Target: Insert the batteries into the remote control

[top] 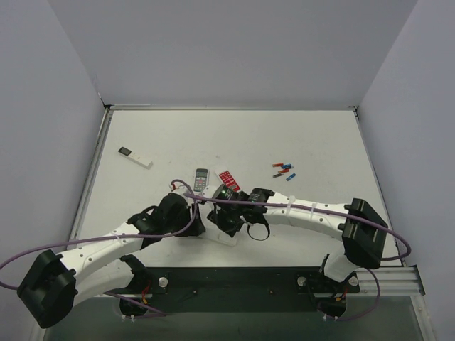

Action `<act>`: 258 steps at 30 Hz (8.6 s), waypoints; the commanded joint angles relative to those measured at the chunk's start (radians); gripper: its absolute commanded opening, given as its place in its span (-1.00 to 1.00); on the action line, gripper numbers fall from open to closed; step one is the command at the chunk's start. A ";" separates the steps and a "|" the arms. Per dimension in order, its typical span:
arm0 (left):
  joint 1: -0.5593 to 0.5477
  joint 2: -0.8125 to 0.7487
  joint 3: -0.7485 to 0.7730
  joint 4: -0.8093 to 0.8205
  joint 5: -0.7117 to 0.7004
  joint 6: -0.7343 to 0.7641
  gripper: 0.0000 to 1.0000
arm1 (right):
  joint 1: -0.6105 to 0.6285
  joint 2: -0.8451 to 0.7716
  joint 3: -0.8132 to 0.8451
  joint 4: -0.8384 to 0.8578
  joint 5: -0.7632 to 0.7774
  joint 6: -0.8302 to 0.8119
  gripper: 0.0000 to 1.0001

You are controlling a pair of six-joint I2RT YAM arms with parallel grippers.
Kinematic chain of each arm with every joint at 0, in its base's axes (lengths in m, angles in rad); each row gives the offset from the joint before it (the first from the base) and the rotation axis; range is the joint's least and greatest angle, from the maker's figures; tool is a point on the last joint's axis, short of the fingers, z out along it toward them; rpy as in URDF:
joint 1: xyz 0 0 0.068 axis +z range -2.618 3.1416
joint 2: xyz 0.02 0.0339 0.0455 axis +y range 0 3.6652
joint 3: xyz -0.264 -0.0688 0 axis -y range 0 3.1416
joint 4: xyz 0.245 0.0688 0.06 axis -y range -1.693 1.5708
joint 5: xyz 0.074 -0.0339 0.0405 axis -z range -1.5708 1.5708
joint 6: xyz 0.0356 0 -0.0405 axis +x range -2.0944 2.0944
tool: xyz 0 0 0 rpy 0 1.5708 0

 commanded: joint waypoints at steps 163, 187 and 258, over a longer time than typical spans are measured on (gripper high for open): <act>-0.078 0.185 0.079 0.079 0.202 0.055 0.11 | -0.008 0.109 -0.044 -0.310 0.192 0.859 -0.41; -0.076 0.195 0.082 0.093 0.223 0.065 0.08 | -0.040 0.110 -0.095 -0.246 0.116 0.868 -0.27; 0.247 -0.777 0.361 -0.252 -0.563 0.280 0.89 | -0.476 -1.135 -0.237 -0.235 0.906 0.458 0.88</act>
